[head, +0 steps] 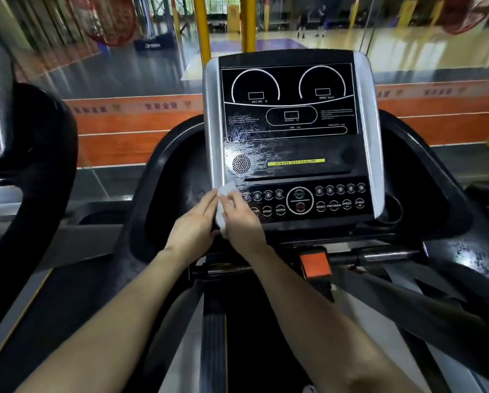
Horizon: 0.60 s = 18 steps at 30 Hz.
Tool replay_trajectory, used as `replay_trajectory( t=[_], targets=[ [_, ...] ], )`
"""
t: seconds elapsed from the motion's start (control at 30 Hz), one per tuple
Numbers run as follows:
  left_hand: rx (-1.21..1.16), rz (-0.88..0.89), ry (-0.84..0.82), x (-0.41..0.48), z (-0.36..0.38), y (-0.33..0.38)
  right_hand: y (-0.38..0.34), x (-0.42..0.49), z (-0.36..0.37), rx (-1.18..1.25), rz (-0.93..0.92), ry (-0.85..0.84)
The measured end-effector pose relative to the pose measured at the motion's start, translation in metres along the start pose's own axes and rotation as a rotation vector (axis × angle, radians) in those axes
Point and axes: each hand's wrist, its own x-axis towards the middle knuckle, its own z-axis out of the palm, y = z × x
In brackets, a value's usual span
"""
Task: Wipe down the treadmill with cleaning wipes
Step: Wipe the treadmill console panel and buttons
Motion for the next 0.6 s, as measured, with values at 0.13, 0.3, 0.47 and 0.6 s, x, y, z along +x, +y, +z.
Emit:
replay_trajectory(
  t=[0.13, 0.3, 0.47, 0.6],
  targets=[
    [-0.03, 0.006, 0.003, -0.002, 0.005, -0.005, 0.058, -0.007, -0.062, 0.075, 0.295, -0.021],
    [-0.037, -0.007, -0.002, -0.002, 0.016, -0.006, 0.082, 0.003, -0.075, 0.279, 0.874, 0.267],
    [-0.104, 0.006, 0.002, 0.0, 0.018, -0.011, -0.041, 0.014, -0.03, 0.375, 0.186, -0.234],
    [-0.083, 0.031, 0.017, 0.0, 0.018, -0.017, 0.062, 0.011, -0.059, 0.23, 0.321, -0.049]
  ],
)
